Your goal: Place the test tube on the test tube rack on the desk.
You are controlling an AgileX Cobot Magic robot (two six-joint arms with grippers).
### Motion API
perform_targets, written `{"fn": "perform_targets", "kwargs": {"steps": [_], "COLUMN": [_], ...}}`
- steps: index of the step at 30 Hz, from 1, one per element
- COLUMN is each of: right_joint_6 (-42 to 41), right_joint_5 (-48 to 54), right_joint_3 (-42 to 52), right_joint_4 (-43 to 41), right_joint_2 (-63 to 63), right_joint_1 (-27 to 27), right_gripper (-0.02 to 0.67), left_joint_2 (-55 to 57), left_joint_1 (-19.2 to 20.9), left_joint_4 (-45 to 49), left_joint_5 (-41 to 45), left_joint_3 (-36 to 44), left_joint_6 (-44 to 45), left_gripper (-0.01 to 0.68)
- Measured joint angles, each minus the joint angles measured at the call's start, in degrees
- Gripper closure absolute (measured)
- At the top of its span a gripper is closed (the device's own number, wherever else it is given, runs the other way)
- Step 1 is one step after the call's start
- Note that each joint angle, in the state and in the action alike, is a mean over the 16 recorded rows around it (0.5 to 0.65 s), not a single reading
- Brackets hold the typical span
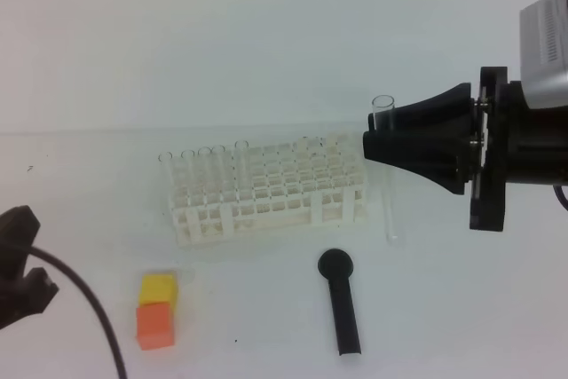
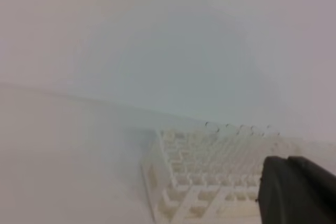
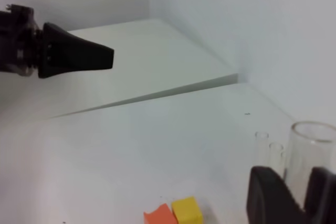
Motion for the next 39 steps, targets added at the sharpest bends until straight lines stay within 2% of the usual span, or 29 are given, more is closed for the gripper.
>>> {"fn": "perform_targets", "kwargs": {"steps": [9,20,26,31,39], "right_joint_6": [-0.13,-0.21,-0.33,-0.31,0.20], "right_joint_5": [1.34,1.53,1.47,1.41,1.34], "right_joint_3": [0.00,0.00,0.00,0.00,0.00], "right_joint_4": [-0.06,-0.07,-0.07,0.06,0.96], "right_joint_2": [0.00,0.00,0.00,0.00,0.00], "right_joint_1": [0.00,0.00,0.00,0.00,0.00], "right_gripper": [0.524,0.524,0.524,0.524,0.524], "left_joint_2": [-5.64,-11.60,-12.55,-12.58,-12.55], "left_joint_1": [3.58,15.03,19.51,21.14,21.33], "left_joint_4": [0.00,0.04,0.08,0.11,-1.15], "left_joint_5": [-0.25,-4.12,-5.67,-5.24,0.34], "left_joint_3": [3.61,11.93,13.38,13.47,13.47], "left_joint_6": [0.00,0.85,1.08,1.09,-0.14], "left_gripper": [0.674,0.674,0.674,0.674,0.674]}}
